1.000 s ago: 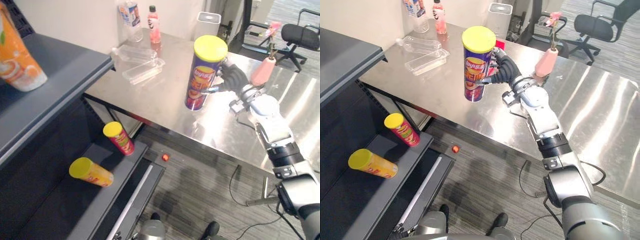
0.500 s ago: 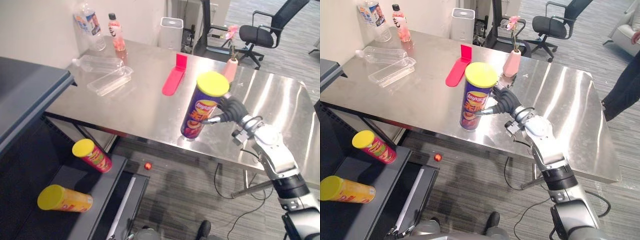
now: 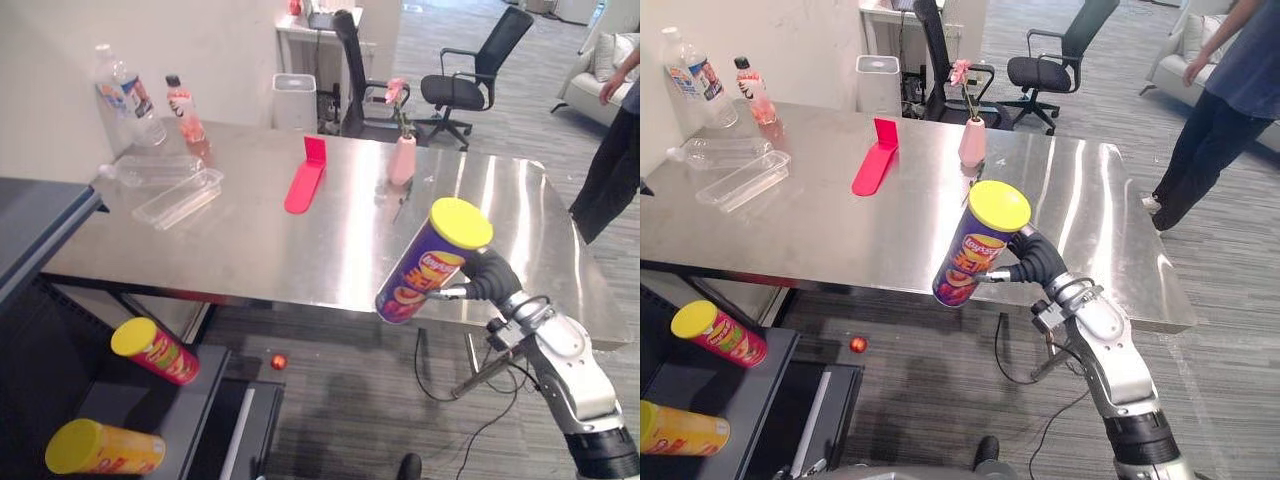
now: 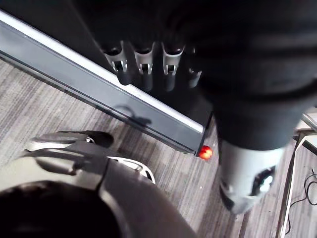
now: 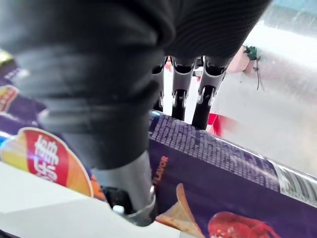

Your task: Put the gum and the chips on the shelf.

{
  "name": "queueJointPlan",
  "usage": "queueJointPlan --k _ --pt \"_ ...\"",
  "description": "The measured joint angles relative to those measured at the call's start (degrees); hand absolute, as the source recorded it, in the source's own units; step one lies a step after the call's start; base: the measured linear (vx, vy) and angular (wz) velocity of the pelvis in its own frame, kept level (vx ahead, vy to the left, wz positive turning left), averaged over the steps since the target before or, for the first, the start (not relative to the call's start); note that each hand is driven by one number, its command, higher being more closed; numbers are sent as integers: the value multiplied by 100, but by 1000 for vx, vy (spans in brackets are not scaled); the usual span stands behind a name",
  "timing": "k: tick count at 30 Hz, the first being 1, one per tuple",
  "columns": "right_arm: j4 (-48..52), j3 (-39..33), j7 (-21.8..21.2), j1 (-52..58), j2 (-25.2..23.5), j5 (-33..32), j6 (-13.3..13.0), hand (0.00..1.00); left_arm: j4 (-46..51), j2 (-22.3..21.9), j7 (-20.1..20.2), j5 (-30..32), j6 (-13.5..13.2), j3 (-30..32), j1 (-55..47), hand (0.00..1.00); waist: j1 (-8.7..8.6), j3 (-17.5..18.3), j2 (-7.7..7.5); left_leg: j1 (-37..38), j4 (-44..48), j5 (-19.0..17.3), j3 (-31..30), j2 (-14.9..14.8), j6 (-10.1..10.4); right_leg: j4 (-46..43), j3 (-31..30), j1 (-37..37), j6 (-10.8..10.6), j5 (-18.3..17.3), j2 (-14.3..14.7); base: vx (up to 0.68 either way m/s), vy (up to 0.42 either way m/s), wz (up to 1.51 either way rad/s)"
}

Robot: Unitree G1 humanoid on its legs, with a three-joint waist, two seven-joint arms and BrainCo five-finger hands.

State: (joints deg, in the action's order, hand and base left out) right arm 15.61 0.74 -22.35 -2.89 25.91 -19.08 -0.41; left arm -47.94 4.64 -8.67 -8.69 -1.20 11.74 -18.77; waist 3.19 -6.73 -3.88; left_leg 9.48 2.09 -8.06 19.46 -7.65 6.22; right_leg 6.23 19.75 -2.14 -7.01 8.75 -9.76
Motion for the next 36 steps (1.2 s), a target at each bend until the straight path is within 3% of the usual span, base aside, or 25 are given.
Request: queueJointPlan --k 9,12,15,18,19,20,21,22,24,25,26,27,28,30,32,33,34,35,36 --pt "263 -21 -28 320 -86 0 -96 100 -15 -4 -36 69 7 41 68 0 -3 75 -31 -60 13 -17 -32 -15 24 -3 31 -1 33 -27 2 -3 0 2" --pt "229 28 -10 307 -221 0 -166 100 -2 1 -201 -25 48 28 159 0 -24 73 -36 -405 365 -118 -334 -109 23 -5 317 -24 78 -61 17 -3 -19 41" --pt "-101 485 81 -132 -220 0 -268 100 -11 -22 -253 -279 48 63 156 0 51 27 -18 -781 825 -139 -800 -224 34 -5 711 -144 149 -121 86 -10 -61 65" --pt "-689 959 264 -978 -221 10 -278 100 -5 -225 -257 -544 -19 223 84 0 305 -135 145 -978 1217 -95 -1103 -337 52 -4 1176 -432 183 -229 167 -65 -66 79" --pt "-803 997 323 -1102 -224 31 -282 100 2 -245 -260 -711 -53 236 48 0 362 -180 191 -1084 1298 27 -1004 -342 13 -7 1366 -526 175 -306 151 -139 -69 139" --pt "-936 998 379 -1194 -225 65 -289 100 19 -268 -282 -913 -110 208 -17 0 416 -220 238 -1350 1399 314 -629 -314 -186 -122 1698 -550 205 -454 48 -122 -47 137" --pt "-996 987 430 -1214 -221 80 -289 100 23 -259 -287 -919 -129 208 -37 0 412 -217 170 -1423 1289 540 -411 -251 -327 -186 1875 -549 215 -522 -39 -95 2 158" --pt "-1061 933 472 -1196 -210 112 -290 100 15 -236 -283 -908 -142 217 -76 0 350 -190 79 -1361 794 955 -92 -82 -561 -225 2208 -535 260 -568 -215 -57 56 179" --pt "-1162 548 640 -1022 -146 125 -332 100 -170 -262 -254 -691 -108 268 -67 0 304 -241 206 -1376 2356 -10 1706 -493 -1161 -620 3101 -564 340 -749 -476 -93 97 191" --pt "-1162 478 710 -940 -148 127 -331 100 -254 -262 -238 -567 -102 267 -91 0 291 -248 220 -1247 2633 -67 1986 -552 -1228 -751 3247 -588 344 -800 -581 -84 114 152" --pt "-1139 323 744 -770 -142 127 -332 100 -357 -262 -230 -377 -51 268 -167 0 170 -230 251 -974 2937 -77 2389 -694 -1231 -1042 3541 -645 317 -921 -777 -53 135 160" --pt "-998 80 759 -535 -78 127 -332 100 -358 -254 -227 -331 34 259 -196 0 106 -214 411 -1028 2915 -12 2589 -706 -1144 -1439 3772 -658 296 -1082 -898 -85 150 160" --pt "-918 -27 779 -398 -64 128 -327 100 -351 -217 -226 -301 53 200 -174 0 55 -197 362 -1037 2834 26 2709 -643 -1187 -1549 3784 -574 263 -1131 -978 -143 160 160" --pt "-500 -506 788 160 15 173 -321 100 -339 -163 -183 -130 93 192 2 0 -156 -134 291 -1092 1496 410 2383 152 -1150 -1485 3878 -491 317 -1203 -1053 -196 155 183" --pt "-323 -934 807 493 7 293 -321 100 -357 -172 -114 -106 86 175 85 0 -377 -75 370 -876 136 831 2289 684 -972 -1462 4265 -541 263 -1142 -1115 -224 164 176" --pt "-339 -1095 841 589 -39 339 -297 100 -474 -180 -103 -86 99 108 150 0 -374 -63 383 -709 84 364 2734 573 -1086 -1585 4496 -558 153 -1167 -1138 -183 156 115" --pt "-352 -1118 870 631 -88 340 -274 100 -530 -172 -87 -78 124 78 161 0 -380 -59 382 -629 290 146 2877 438 -1126 -1763 4557 -562 175 -1231 -1239 -63 87 72" --pt "-342 -1154 914 723 -90 339 -274 100 -609 -147 -96 4 133 8 103 0 -465 3 460 -450 56 219 2898 334 -776 -2270 4660 -571 236 -1382 -1430 2 26 61" --pt "-374 -1157 933 777 -101 342 -274 100 -632 -139 -113 32 120 -133 112 0 -498 108 480 -466 -225 323 2694 555 -765 -2614 4648 -437 246 -1452 -1650 3 7 62"
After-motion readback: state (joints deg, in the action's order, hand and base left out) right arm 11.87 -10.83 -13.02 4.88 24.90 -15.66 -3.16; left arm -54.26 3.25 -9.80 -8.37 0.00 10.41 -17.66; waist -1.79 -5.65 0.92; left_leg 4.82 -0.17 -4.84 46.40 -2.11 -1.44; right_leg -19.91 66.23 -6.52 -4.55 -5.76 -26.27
